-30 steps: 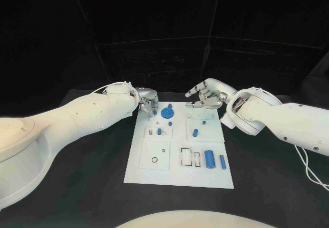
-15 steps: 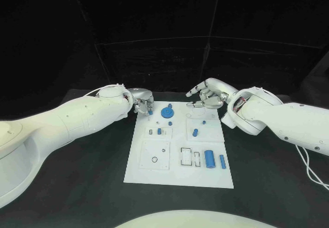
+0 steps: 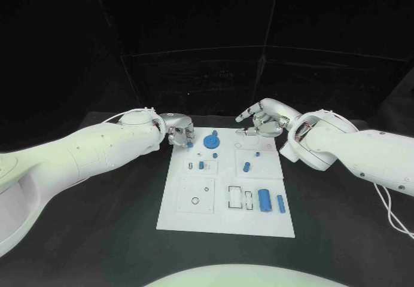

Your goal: Assemble the parts on the task board

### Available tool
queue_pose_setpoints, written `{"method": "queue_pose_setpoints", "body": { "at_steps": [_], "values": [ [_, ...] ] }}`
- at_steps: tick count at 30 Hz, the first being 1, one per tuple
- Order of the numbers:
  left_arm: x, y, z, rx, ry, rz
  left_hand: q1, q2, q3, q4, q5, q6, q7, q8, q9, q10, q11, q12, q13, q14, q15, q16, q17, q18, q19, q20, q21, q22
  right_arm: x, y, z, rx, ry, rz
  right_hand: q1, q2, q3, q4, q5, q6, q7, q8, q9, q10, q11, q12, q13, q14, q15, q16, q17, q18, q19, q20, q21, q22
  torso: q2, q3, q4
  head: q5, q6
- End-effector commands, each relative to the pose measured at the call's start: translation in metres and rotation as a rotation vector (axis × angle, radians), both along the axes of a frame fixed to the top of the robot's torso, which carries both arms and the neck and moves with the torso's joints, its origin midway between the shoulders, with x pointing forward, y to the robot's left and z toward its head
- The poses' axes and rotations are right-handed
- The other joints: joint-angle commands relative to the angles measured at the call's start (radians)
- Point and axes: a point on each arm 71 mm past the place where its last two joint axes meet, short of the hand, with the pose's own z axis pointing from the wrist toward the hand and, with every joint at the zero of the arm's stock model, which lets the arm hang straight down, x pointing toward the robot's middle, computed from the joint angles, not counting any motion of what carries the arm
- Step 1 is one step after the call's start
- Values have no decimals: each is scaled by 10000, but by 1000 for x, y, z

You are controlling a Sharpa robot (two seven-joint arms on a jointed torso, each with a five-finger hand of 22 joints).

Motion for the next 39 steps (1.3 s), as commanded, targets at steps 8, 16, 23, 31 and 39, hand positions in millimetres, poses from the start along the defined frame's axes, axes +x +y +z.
{"method": "queue_pose_setpoints", "body": {
  "at_steps": [8,16,23,31,39],
  "values": [
    [-8,-1,-5,237,119,-548,17,-230,201,-25,4,19,-34,-117,-32,-269,53,-245,-28,-80,124,-102,-179,-22,-257,52,-133,-106,-1,0,1,-9,29,64,0,79,3,-58,51,58,0,55,-5,14,-10,57,-9,51,-81,-20,7,77,-26,-23,-49,6,5,0,-13,11,1],
    [-8,3,-3,106,-299,-547,67,-538,301,-28,-5,-374,-59,-395,-91,-754,219,-540,-41,-287,259,-252,-567,33,-542,132,-320,-278,-1,-1,1,-11,27,58,0,79,3,-58,51,58,0,55,-5,14,-10,57,-9,51,-81,-20,7,77,-26,-23,-49,6,12,2,-16,1,-1],
    [-8,10,1,-158,-832,-449,209,-912,-113,22,-42,-1076,44,-785,-70,-1691,404,-644,12,-1279,417,-1068,-2411,36,-1062,312,-425,-202,0,-1,1,-7,15,56,0,79,-8,-60,96,63,0,57,-5,7,-10,47,-19,50,-82,-28,-4,78,-27,-24,-54,0,6,1,-6,-1,-6],
    [-13,19,5,-452,-1050,-409,288,-970,-340,28,-40,-1101,49,-791,-45,-1810,408,-470,41,-1372,429,-1085,-2537,49,-1160,349,-403,-151,0,-2,1,-5,0,37,0,79,-8,-60,96,63,0,57,-5,7,-10,47,-19,50,-82,-28,-4,78,-27,-24,-54,0,2,1,-1,-17,7],
    [-12,30,5,-603,505,1186,-1849,-524,-1281,1735,135,-510,338,-383,116,-392,170,811,444,-750,352,-482,-1509,69,-952,383,-543,-263,0,-3,1,-17,5,10,0,79,-8,-60,96,63,0,57,-5,7,-10,47,-19,50,-82,-28,-4,78,-27,-24,-54,0,11,7,-17,41,21]
  ]
}}
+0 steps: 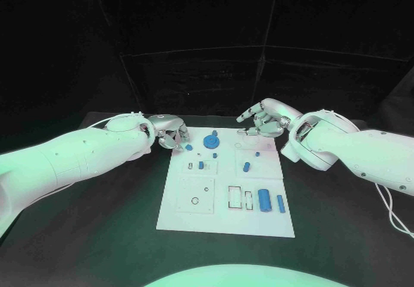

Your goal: Assemble the parts on the task board

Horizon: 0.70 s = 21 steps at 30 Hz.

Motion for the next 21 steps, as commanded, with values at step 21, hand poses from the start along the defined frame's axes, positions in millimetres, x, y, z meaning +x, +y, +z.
{"method": "queue_pose_setpoints", "body": {
  "at_steps": [21],
  "values": [
    [23,-12,10,2378,3988,4112,-347,177,-3918,4389,30,-1143,-506,3425,1166,-76,-655,7582,4196,2659,-566,2846,7947,-737,2678,-561,3991,4239,1,4,1,3,31,103,2,83,-12,-62,52,67,0,60,-5,11,-11,55,-3,51,-82,-28,3,78,-25,-25,-54,2,28,8,-40,52,25]
  ]
}}
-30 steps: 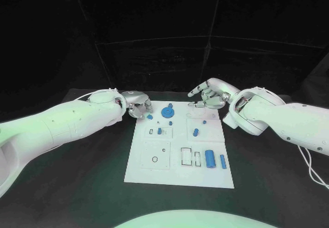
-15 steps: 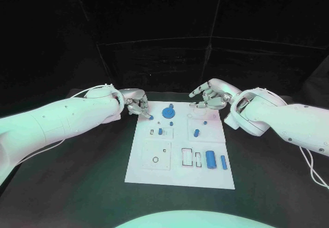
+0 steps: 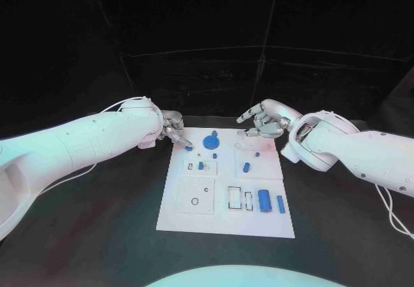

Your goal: Assemble the parts on the task board

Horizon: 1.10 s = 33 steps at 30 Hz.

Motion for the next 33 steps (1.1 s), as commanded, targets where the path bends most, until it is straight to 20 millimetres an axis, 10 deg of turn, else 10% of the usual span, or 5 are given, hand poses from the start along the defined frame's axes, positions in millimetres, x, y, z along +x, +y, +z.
{"method": "queue_pose_setpoints", "body": {
  "at_steps": [1,14,33],
  "values": [
    [1,0,-4,1373,910,622,34,76,-262,47,-38,-138,-93,479,175,71,-123,582,332,1022,-106,75,2498,-126,125,-18,203,243,0,2,1,3,22,84,3,83,-12,-62,52,68,0,60,-5,11,-11,56,-8,51,-82,-28,4,77,-25,-25,-54,3,8,-1,16,13,-16],
    [6,-22,0,2230,920,687,-443,-80,-1170,100,-367,-530,-287,2011,809,525,-278,1916,1817,1053,-247,99,2626,-192,238,-142,466,621,1,7,0,4,43,153,-5,87,-19,-57,69,70,0,62,-5,9,-11,53,-11,53,-83,-26,12,77,-24,-25,-55,3,-8,-7,35,22,-83],
    [2,-42,-1,2396,1132,325,-369,-57,-1138,63,-374,-586,-422,2613,1171,613,-409,2088,1994,1053,-357,99,2626,-224,274,-258,581,791,2,8,0,-2,60,181,-10,101,-24,-52,124,72,-1,63,-6,14,-11,62,-5,55,-83,-25,18,75,-18,-26,-54,9,-8,-10,36,59,-145]
  ]
}}
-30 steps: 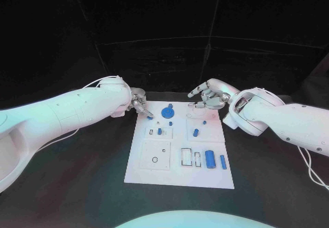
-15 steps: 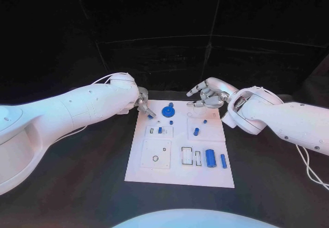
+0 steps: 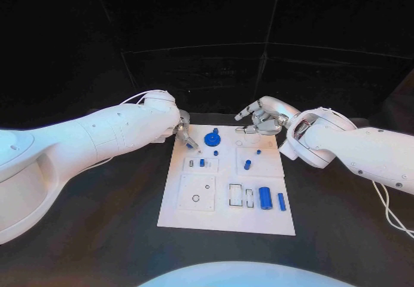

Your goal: Assemble the parts on the task board

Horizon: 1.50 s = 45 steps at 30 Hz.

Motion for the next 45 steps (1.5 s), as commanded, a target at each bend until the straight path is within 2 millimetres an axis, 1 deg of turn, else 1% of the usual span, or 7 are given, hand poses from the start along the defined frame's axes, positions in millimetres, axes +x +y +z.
{"method": "queue_pose_setpoints", "body": {
  "at_steps": [1,5,13,22,32,36,45],
  "values": [
    [-1,-3,1,220,126,-47,120,38,54,-45,-56,6,-69,69,33,31,-18,55,-48,1038,-53,62,2630,-124,5,-63,24,2,0,1,1,4,17,71,-9,101,-24,-52,34,72,-1,63,-6,14,-12,62,0,55,-83,-25,9,76,-18,-26,-54,10,3,-2,-5,12,-3],
    [-1,-5,1,247,145,-71,268,112,92,-77,-54,-39,-77,151,88,21,-27,53,-74,1038,-61,62,2630,-129,13,-73,40,29,0,1,1,0,24,72,-8,104,-26,-52,57,72,-1,63,-6,9,-12,54,-8,56,-83,-25,10,77,-20,-26,-57,5,0,3,-17,13,-18],
    [0,-10,1,313,-7,54,463,223,144,-97,-53,-107,-84,263,163,27,-34,60,-82,1038,-68,62,2630,-134,20,-81,54,58,0,2,1,-4,34,74,-7,107,-29,-53,82,72,-1,63,-7,13,-13,60,-3,57,-84,-23,16,75,-14,-27,-53,14,4,0,-13,0,-18],
    [3,-8,1,760,-253,155,563,359,172,-99,-53,-166,-84,341,217,14,-35,55,-110,1038,-70,62,2630,-131,15,-85,37,50,0,2,1,-7,41,75,-5,110,-31,-53,110,72,-1,63,-7,13,-13,61,-2,57,-84,-27,12,74,-12,-27,-53,15,2,1,-17,-29,-25],
    [3,-11,0,1033,-184,85,549,399,152,-74,-55,-191,-83,371,238,-8,-34,41,-150,1038,-70,62,2630,-134,19,-86,47,67,0,3,1,-13,56,86,-5,110,-31,-53,110,72,-1,63,-7,13,-13,61,-2,57,-84,-27,12,74,-12,-27,-53,15,5,1,-7,-40,-52],
    [2,-13,-2,1057,-112,27,524,405,130,-61,-55,-194,-86,389,249,55,-36,83,-50,1038,-71,62,2630,-133,17,-86,41,63,0,3,0,-19,67,97,-5,110,-31,-53,110,72,-1,63,-7,13,-13,61,-2,57,-84,-27,12,74,-12,-27,-53,15,2,-3,-8,-48,-71],
    [1,-17,-3,1052,-95,-31,314,515,0,-27,-55,-220,-103,486,310,112,-51,115,-20,1038,-82,62,2630,-139,29,-94,62,103,0,4,0,-20,72,114,-5,110,-31,-53,110,72,-1,63,-7,13,-13,61,-2,57,-84,-27,12,74,-12,-27,-53,15,-1,-1,3,-26,-66]
  ]
}}
